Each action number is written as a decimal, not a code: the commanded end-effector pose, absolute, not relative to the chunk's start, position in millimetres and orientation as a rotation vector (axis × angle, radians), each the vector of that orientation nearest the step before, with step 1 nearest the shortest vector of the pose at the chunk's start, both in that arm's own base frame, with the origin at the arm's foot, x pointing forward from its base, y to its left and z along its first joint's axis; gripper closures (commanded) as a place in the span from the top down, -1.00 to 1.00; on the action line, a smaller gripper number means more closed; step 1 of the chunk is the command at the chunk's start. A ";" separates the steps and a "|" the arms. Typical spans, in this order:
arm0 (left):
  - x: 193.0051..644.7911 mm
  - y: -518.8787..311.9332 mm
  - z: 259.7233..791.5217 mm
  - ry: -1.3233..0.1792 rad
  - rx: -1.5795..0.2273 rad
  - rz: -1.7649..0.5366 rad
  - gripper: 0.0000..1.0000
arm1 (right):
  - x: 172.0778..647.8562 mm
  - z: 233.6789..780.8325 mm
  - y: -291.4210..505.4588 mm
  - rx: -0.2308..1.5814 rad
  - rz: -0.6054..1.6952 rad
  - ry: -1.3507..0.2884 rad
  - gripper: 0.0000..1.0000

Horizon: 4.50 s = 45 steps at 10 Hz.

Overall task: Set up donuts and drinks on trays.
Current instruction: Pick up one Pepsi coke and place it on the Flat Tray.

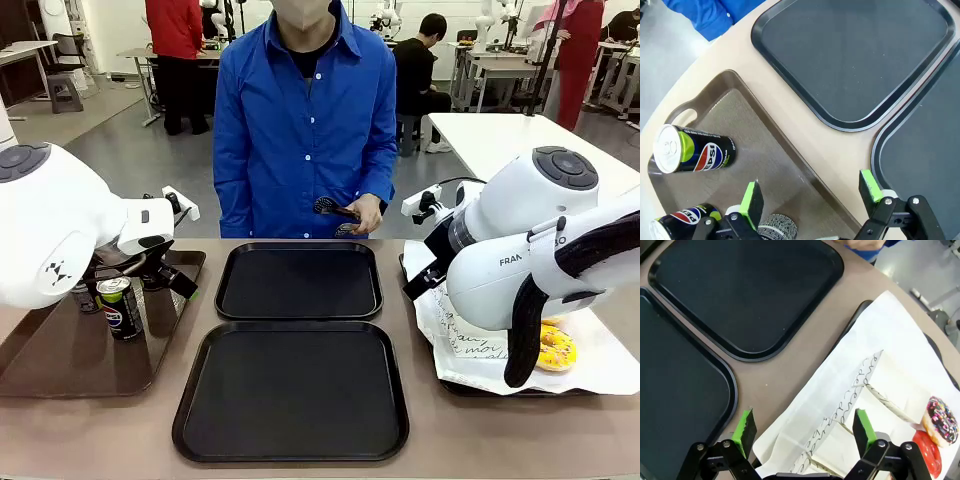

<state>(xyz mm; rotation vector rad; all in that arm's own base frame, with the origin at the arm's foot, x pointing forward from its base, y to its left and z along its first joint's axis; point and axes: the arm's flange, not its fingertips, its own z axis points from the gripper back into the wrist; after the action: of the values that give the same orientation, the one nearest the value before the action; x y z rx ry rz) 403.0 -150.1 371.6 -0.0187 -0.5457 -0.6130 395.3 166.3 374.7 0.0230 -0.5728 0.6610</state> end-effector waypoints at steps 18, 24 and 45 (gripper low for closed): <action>329.0 -125.3 423.4 -0.526 0.036 -0.669 1.00 | 319.0 429.9 139.3 -0.019 0.657 -0.598 1.00; 225.3 -83.9 442.9 -0.485 0.049 -0.649 1.00 | 205.8 434.9 83.0 -0.197 0.642 -0.486 1.00; 280.0 189.3 448.2 -0.460 -1.213 0.400 1.00 | 216.4 436.1 -245.2 1.159 -0.479 -0.589 1.00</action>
<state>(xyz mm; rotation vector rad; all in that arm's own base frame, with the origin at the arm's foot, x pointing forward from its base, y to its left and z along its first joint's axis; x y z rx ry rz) 278.8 186.2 447.6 -1.2095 -0.4396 0.4205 213.0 -241.1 438.4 1.1584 -0.5898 -0.4910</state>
